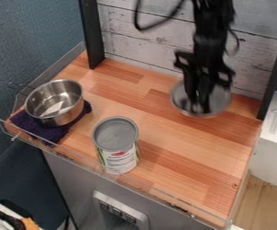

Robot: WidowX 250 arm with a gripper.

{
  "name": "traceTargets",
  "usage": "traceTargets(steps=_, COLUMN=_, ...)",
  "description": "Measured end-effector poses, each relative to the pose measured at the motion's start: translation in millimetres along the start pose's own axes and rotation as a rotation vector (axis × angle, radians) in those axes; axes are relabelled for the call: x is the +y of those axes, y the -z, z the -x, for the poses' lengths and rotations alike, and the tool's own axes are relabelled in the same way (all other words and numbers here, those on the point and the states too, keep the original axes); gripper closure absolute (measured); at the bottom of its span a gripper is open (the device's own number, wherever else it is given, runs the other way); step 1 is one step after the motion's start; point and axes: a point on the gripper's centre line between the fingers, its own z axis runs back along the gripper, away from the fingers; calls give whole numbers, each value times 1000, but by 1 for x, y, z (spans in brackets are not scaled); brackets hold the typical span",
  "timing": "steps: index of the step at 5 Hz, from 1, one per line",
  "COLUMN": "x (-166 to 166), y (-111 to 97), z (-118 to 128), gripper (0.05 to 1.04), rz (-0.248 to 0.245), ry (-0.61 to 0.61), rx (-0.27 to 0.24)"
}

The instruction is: Put the cover to the silver pot

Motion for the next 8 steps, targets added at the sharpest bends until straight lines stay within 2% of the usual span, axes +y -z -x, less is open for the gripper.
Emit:
traceTargets(steps=1, x=24, y=-32, z=19, gripper=801, rz=-13, ry=-65, rx=-45)
traceTargets(steps=2, x=64, y=-43, z=50, gripper=801, rz=-58, ry=-133, rx=-38)
traceTargets(steps=4, x=127, y=-35, z=96, gripper=801, rz=-97, ry=-244, rx=13)
traceTargets(steps=7, x=178, y=-27, z=143, gripper=801, rz=-166, ry=-325, rx=93)
traceTargets(steps=8, x=184, y=-10, z=154, gripper=801, rz=-140, ry=-350, rx=145)
